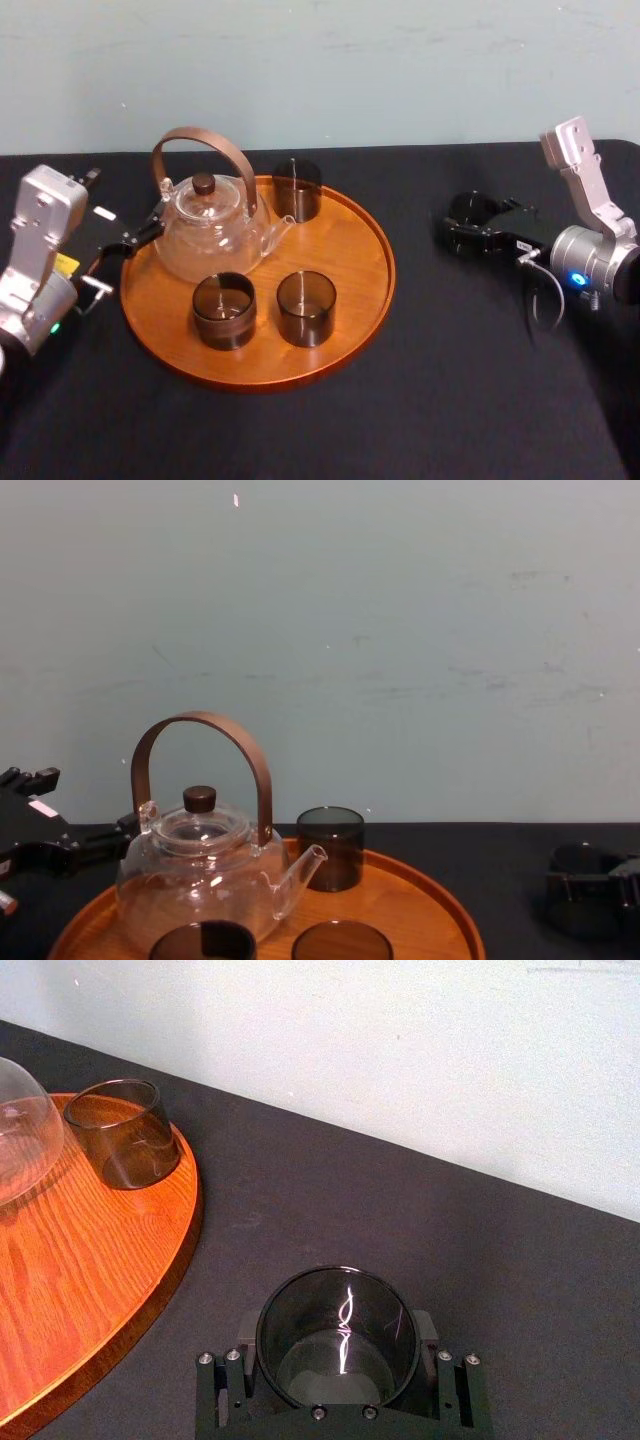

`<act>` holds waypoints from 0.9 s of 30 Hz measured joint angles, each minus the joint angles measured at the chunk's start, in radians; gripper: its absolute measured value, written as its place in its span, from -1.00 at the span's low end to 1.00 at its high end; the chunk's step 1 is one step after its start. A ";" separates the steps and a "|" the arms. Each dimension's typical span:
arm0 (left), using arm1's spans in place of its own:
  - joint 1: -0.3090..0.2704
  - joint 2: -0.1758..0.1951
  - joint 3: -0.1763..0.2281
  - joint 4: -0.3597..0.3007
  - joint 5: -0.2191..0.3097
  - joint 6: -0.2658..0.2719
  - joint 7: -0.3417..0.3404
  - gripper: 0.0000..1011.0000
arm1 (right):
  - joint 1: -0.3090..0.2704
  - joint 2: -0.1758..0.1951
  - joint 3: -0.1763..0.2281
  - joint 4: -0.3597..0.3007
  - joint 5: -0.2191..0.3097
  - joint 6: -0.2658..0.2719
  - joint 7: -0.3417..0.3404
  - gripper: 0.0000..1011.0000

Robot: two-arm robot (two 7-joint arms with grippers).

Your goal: Pick up the glass from the table and place it on the tray.

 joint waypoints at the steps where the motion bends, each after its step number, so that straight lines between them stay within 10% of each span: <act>1: 0.000 0.000 0.000 0.000 0.000 0.000 0.000 0.98 | 0.000 0.000 0.000 0.000 0.000 0.000 0.000 0.79; 14: 0.000 0.000 0.000 0.000 0.000 0.000 0.000 0.98 | -0.011 0.010 0.003 -0.029 0.014 0.004 0.023 0.79; 27: 0.000 0.000 0.000 0.000 0.000 0.000 0.000 0.98 | -0.055 0.057 -0.018 -0.199 0.032 0.057 0.042 0.79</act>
